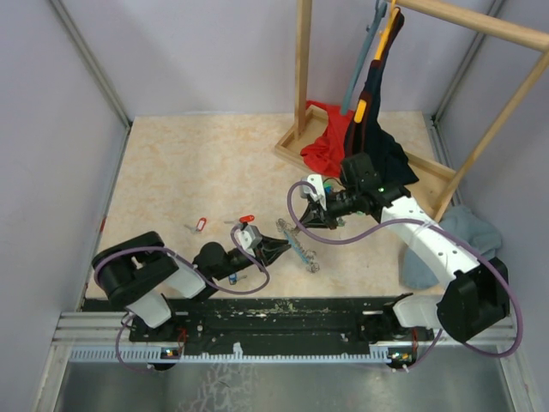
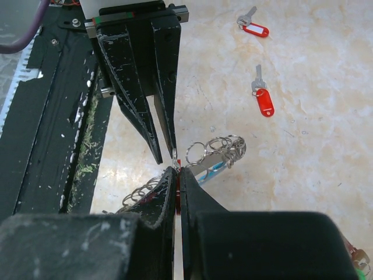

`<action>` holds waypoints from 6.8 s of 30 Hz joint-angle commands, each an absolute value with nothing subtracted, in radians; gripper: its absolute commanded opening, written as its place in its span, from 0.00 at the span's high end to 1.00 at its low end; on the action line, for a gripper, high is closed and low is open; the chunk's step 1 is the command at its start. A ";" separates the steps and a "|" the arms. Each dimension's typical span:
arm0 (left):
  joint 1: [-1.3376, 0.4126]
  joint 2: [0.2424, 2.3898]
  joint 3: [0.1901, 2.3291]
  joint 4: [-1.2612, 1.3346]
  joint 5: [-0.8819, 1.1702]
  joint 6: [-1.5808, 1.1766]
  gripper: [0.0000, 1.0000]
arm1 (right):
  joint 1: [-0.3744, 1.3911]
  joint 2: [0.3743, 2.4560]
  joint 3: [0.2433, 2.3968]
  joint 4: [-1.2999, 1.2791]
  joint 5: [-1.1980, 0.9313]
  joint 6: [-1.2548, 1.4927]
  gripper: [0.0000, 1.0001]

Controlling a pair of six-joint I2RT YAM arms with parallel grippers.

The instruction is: Remove the keys from the keyring

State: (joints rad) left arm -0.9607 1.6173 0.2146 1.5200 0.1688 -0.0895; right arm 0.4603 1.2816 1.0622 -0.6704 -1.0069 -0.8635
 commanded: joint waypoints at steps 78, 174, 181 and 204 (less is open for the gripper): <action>-1.080 1.322 0.472 0.778 -0.191 -0.284 0.70 | 0.453 1.258 1.100 -0.527 -1.021 -0.718 1.00; -1.081 1.176 0.429 0.719 -0.147 -0.168 0.61 | 0.453 1.243 1.109 -0.484 -0.974 -0.632 1.00; -1.080 1.178 0.419 0.754 -0.110 -0.204 0.60 | 0.453 1.242 1.109 -0.475 -0.975 -0.619 1.00; -1.078 1.307 0.509 0.745 -0.232 -0.195 0.65 | 0.453 1.246 1.107 -0.475 -0.985 -0.617 1.00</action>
